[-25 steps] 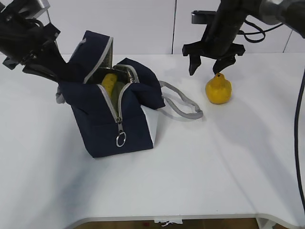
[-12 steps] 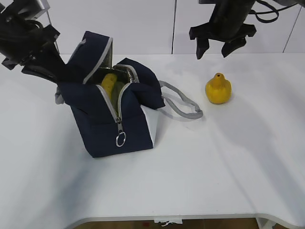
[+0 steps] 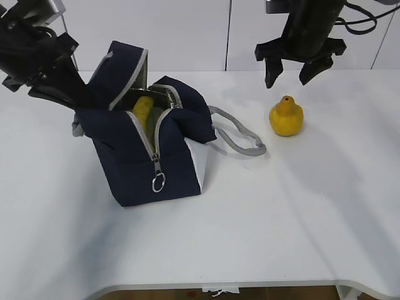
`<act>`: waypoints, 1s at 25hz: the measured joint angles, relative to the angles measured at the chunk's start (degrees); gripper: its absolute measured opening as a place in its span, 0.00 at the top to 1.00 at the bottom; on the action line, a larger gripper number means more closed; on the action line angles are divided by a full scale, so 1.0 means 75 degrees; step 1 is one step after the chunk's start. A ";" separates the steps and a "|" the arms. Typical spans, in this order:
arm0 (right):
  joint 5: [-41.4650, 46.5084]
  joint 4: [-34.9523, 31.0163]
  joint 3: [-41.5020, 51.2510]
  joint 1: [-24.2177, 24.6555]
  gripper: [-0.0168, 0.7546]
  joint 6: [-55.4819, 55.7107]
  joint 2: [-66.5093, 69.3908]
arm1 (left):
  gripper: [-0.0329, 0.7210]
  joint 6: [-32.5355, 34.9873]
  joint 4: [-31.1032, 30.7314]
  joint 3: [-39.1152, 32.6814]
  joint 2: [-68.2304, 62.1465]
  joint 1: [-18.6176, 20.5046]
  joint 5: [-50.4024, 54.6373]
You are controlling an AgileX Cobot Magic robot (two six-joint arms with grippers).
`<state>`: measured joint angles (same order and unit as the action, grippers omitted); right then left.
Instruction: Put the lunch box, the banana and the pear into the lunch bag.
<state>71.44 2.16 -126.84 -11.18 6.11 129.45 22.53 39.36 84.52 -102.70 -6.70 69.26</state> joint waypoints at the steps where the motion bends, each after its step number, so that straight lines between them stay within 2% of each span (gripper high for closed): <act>1: 0.0000 0.0020 0.0069 0.0000 0.23 0.0000 0.0000 | 0.94 0.0000 0.0000 0.0000 0.0000 0.0000 0.0000; 7: 0.0000 0.0444 0.0540 0.0000 0.23 -0.0012 0.0000 | 0.94 0.0000 0.0000 0.0000 0.0000 0.0000 0.0014; 20: -0.0014 0.0478 0.0551 0.0000 0.23 -0.0027 0.0299 | 0.94 0.0000 0.0000 0.0000 0.0000 0.0000 0.0014; 25: -0.0014 0.0478 0.0551 0.0000 0.32 -0.0027 0.0333 | 0.94 0.0000 0.0000 0.0000 0.0000 0.0000 0.0014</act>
<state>71.34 5.75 -122.71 -11.18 5.90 131.95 22.53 39.36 84.52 -102.70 -6.70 69.36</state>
